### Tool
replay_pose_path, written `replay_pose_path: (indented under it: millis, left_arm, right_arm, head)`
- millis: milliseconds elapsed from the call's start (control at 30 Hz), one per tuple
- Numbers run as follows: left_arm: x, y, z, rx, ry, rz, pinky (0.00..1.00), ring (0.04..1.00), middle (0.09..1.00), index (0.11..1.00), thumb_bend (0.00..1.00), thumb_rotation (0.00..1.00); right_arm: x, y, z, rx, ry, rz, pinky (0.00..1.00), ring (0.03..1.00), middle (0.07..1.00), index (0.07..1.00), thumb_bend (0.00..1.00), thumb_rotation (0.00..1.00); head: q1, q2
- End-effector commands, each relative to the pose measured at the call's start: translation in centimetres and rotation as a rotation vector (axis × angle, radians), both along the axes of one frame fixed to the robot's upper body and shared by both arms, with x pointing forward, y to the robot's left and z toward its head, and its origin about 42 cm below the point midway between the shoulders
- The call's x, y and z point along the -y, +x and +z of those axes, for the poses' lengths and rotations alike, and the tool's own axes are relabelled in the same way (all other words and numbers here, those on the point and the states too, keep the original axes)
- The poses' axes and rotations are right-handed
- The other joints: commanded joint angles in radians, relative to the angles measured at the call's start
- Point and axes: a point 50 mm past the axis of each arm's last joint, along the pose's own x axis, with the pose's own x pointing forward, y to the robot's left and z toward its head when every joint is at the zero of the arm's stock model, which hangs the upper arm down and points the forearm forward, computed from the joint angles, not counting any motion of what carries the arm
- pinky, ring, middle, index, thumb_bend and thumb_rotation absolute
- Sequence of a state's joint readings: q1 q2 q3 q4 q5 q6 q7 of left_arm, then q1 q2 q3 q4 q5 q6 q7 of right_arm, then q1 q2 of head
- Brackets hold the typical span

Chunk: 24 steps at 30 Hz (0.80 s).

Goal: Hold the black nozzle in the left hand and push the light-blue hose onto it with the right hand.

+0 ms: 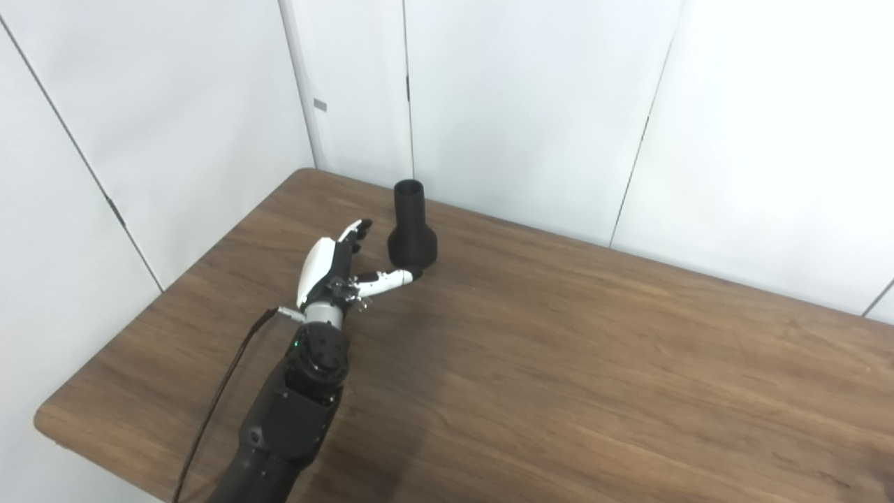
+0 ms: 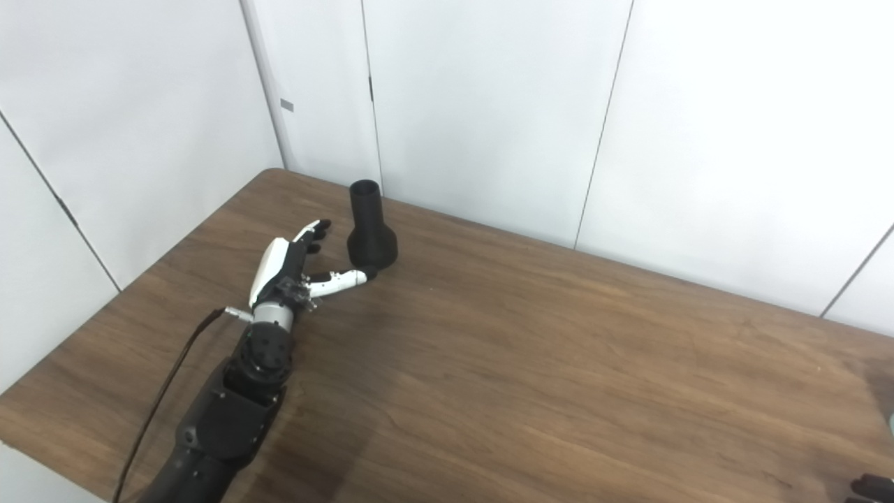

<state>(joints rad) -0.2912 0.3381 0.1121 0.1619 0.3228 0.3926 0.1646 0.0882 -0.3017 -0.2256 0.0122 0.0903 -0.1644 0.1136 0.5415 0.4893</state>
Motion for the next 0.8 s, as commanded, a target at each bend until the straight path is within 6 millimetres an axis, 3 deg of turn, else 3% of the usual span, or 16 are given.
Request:
replay_pose_path:
  millis: [0,200,400,467,533,600,667,767]
  left_arm:
    - [-0.3,0.5,-0.4,-0.072,0.000,-0.011,0.90,0.939,0.943,0.920,1.00,0.30]
    - [0.0,1.3,-0.1,-0.130,0.035,-0.040,0.90,0.995,0.973,0.925,1.00,0.32]
    - [0.2,2.2,0.0,-0.159,0.077,-0.051,0.86,0.944,0.933,0.899,1.00,0.32]
    - [0.3,2.4,0.0,-0.164,0.073,-0.052,0.77,0.885,0.883,0.889,1.00,0.30]
    - [0.4,2.6,0.1,-0.170,0.058,-0.065,0.59,0.757,0.806,0.884,1.00,0.29]
    - [0.5,2.9,0.2,-0.174,0.044,-0.070,0.53,0.700,0.769,0.879,1.00,0.28]
    - [0.7,3.2,0.1,-0.175,0.026,-0.068,0.38,0.536,0.632,0.871,1.00,0.25]
    - [0.8,3.6,0.0,-0.188,0.031,-0.071,0.39,0.562,0.645,0.874,1.00,0.25]
  right_arm:
    - [1.7,-0.8,0.2,-0.027,-0.051,-0.035,0.53,0.639,0.672,0.639,0.28,0.44]
    - [1.6,-1.1,0.3,-0.031,-0.052,-0.036,0.52,0.630,0.663,0.629,0.28,0.45]
    - [1.5,-1.4,0.5,-0.029,-0.054,-0.033,0.51,0.622,0.654,0.622,0.30,0.47]
    - [1.4,-1.6,0.5,-0.026,-0.052,-0.031,0.50,0.615,0.648,0.617,0.30,0.47]
    - [1.3,-1.7,0.5,-0.026,-0.052,-0.031,0.50,0.611,0.643,0.614,0.31,0.47]
    - [1.1,-1.9,0.6,-0.024,-0.052,-0.027,0.50,0.607,0.642,0.611,0.32,0.48]
    - [1.0,-2.0,0.7,-0.026,-0.049,-0.022,0.51,0.618,0.650,0.618,0.34,0.51]
    - [1.0,-2.1,0.6,-0.026,-0.033,-0.021,0.52,0.628,0.658,0.622,0.36,0.53]
  head:
    - [0.000,0.001]
    - [-0.009,0.004]
    - [-0.019,0.007]
    - [-0.030,0.010]
    - [-0.035,0.012]
    - [-0.039,0.012]
    - [-0.042,0.012]
    - [-0.047,0.012]
